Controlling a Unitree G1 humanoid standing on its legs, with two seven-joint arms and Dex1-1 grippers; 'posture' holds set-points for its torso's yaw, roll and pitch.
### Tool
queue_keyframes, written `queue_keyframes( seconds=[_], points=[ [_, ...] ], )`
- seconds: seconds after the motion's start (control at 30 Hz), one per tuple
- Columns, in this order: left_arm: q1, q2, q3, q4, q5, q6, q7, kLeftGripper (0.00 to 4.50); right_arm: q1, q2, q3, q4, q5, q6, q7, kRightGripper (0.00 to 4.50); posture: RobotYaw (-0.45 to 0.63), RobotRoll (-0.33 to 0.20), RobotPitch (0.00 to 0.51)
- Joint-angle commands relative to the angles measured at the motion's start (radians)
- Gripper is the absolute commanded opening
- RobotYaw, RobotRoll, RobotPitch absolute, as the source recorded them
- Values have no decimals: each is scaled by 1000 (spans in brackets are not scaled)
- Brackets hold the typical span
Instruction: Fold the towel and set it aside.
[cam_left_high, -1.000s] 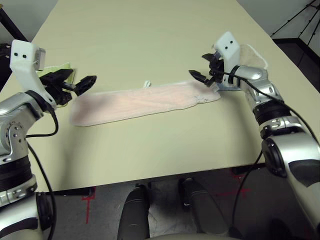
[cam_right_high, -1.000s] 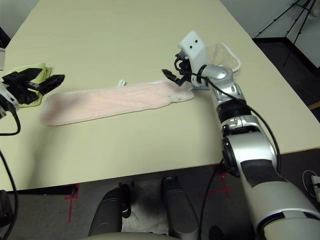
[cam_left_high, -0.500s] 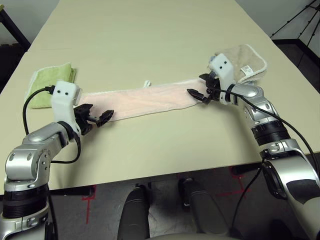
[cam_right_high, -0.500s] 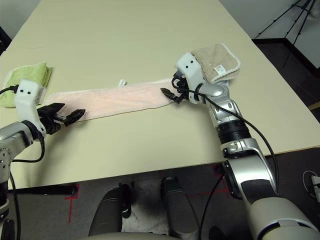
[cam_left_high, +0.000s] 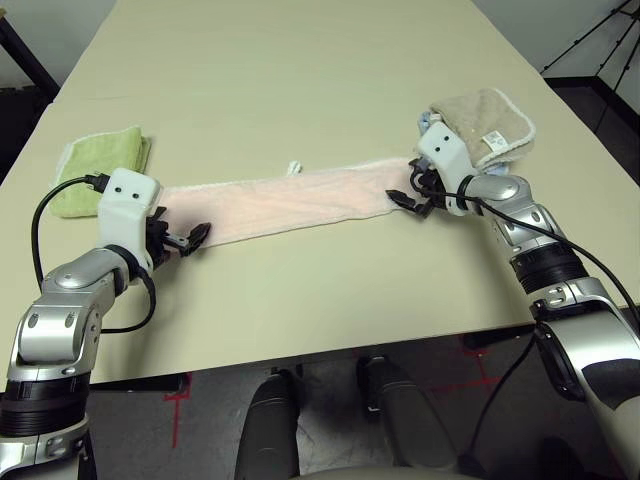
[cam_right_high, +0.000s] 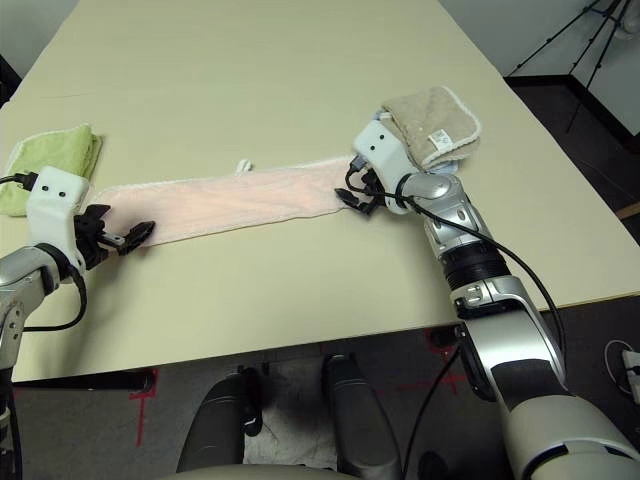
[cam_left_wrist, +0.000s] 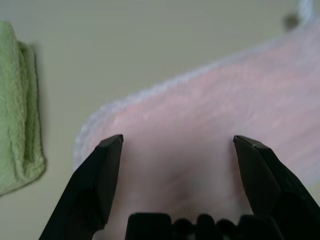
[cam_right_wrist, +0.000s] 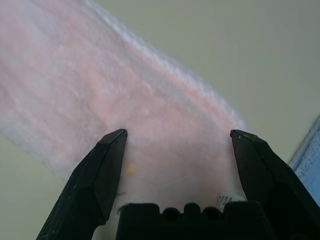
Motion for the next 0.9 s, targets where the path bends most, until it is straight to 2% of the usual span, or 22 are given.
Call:
queue_keyframes(
  seconds=[0.03, 0.13, 0.27, 0.4, 0.63, 0.9],
  points=[
    [-36, -13, 77, -24, -90, -3, -24, 4468, -21, -7, -35, 8, 37, -29, 17, 4465, -34, 0, 189],
    [-60, -32, 120, -37, -154, -30, -39, 4468, -32, -12, -51, 12, 55, -55, 26, 4465, -29, 0, 182],
    [-50, -1, 111, -87, -219, 17, -72, 4468, -40, -27, -64, -5, 79, -46, 54, 4465, -30, 0, 180],
    [18, 40, 32, -143, -180, -58, -156, 4468, -32, -39, -72, -19, 93, -39, 72, 4465, -32, 0, 181],
    [153, 114, -63, -87, -61, -299, -327, 4468, -7, -53, -99, -52, 152, 3, 117, 4465, -40, 0, 183],
    [181, 114, -62, 0, -80, -466, -465, 4468, 61, -86, -126, -178, 217, 107, 143, 4465, -48, 0, 187]
  ],
)
